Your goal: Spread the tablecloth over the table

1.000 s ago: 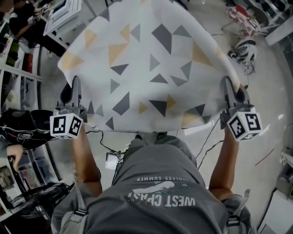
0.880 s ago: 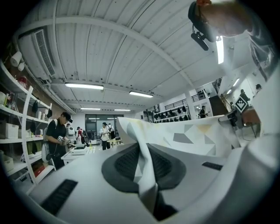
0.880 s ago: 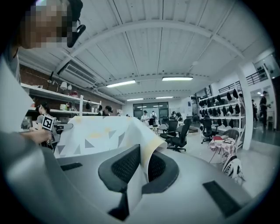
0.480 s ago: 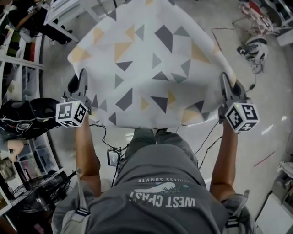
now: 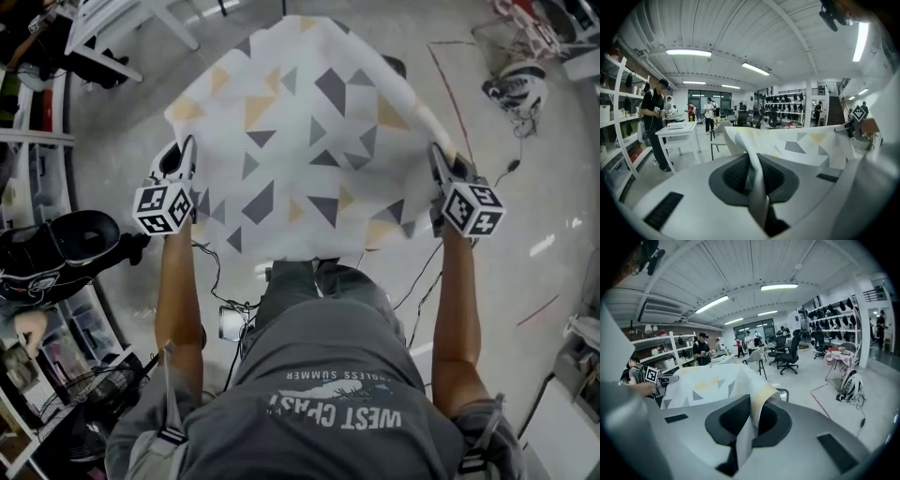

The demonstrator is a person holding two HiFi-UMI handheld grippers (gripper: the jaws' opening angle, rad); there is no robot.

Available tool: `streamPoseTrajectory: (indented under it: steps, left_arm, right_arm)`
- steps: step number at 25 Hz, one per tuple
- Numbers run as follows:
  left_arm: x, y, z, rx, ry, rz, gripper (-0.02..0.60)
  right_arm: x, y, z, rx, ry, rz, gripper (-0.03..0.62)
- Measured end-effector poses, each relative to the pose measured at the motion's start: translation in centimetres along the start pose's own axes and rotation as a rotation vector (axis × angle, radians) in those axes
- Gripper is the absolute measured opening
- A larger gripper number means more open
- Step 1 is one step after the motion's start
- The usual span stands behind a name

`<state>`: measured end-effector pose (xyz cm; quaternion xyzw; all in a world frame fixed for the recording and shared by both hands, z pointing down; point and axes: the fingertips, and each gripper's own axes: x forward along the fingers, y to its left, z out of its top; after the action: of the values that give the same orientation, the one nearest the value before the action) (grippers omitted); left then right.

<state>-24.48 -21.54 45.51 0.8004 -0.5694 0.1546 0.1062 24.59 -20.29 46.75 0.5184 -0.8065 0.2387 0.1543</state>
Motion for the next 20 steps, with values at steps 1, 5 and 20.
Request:
streamPoseTrajectory:
  steps: [1, 5, 20]
  left_arm:
    - [0.8, 0.5, -1.0, -0.013, 0.021, -0.002, 0.034]
    - [4.1, 1.9, -4.7, -0.053, 0.102, -0.011, 0.032]
    - [11.3, 4.4, -12.7, -0.161, 0.329, -0.019, 0.034]
  right_arm:
    - [0.9, -0.1, -0.5, 0.006, 0.020, -0.006, 0.015]
    - [4.5, -1.0, -2.7, 0.039, 0.094, -0.023, 0.015]
    - [10.7, -4.0, -7.9, 0.164, 0.411, -0.013, 0.051]
